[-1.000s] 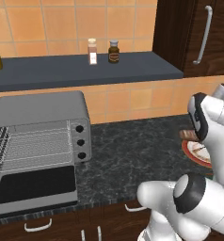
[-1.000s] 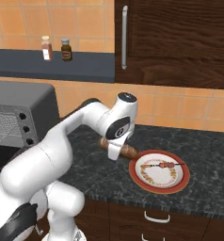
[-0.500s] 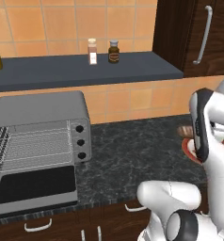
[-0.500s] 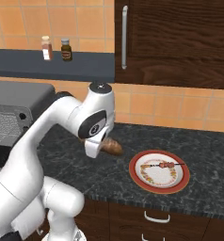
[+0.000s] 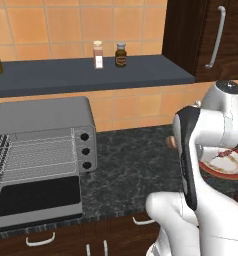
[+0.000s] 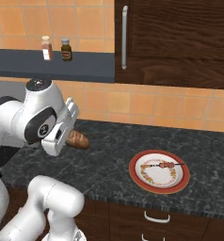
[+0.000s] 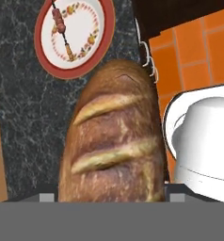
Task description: Pick up the kebab skewer and baguette bread, and place them inside the toaster oven. Close the toaster oven door and start by setting the timer.
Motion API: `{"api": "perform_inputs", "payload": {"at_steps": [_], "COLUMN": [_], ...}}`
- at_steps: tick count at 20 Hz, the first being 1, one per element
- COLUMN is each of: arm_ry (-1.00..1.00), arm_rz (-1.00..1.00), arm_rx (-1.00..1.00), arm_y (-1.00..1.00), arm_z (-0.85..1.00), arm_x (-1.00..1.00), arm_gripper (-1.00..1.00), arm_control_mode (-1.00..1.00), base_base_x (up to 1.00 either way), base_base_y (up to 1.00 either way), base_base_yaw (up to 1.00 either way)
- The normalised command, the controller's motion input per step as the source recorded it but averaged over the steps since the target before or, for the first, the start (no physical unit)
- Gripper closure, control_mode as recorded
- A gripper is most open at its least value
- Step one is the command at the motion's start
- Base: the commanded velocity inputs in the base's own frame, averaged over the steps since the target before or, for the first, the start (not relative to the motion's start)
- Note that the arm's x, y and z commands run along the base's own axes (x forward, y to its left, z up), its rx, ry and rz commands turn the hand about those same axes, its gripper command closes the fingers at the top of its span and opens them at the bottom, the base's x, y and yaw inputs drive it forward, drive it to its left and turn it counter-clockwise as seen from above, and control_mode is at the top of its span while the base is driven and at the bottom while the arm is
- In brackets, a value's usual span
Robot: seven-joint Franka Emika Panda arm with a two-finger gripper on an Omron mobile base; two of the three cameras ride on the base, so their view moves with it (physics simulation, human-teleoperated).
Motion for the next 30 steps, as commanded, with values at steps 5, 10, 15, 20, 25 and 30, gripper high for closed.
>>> {"api": "perform_inputs", "payload": {"at_steps": [5, 10, 15, 20, 25, 30], "arm_ry": [-0.01, 0.0, 0.0, 0.0, 0.0, 0.0], "arm_rz": [0.0, 0.0, 0.0, 0.0, 0.0, 0.0], "arm_rx": [0.0, 0.0, 0.0, 0.0, 0.0, 0.0], "arm_y": [0.99, 0.89, 0.88, 0.87, 0.81, 0.79], "arm_z": [0.13, 0.17, 0.07, 0.0, 0.0, 0.0], "arm_x": [-0.16, -0.34, -0.25, 0.0, 0.09, 0.39], "arm_gripper": [1.0, 1.0, 1.0, 1.0, 1.0, 1.0], "arm_control_mode": [-1.0, -1.0, -1.0, -1.0, -1.0, -1.0], "base_base_x": [0.0, 0.0, 0.0, 0.0, 0.0, 0.0], "base_base_y": [0.0, 0.0, 0.0, 0.0, 0.0, 0.0], "base_base_yaw": [0.0, 0.0, 0.0, 0.0, 0.0, 0.0]}}
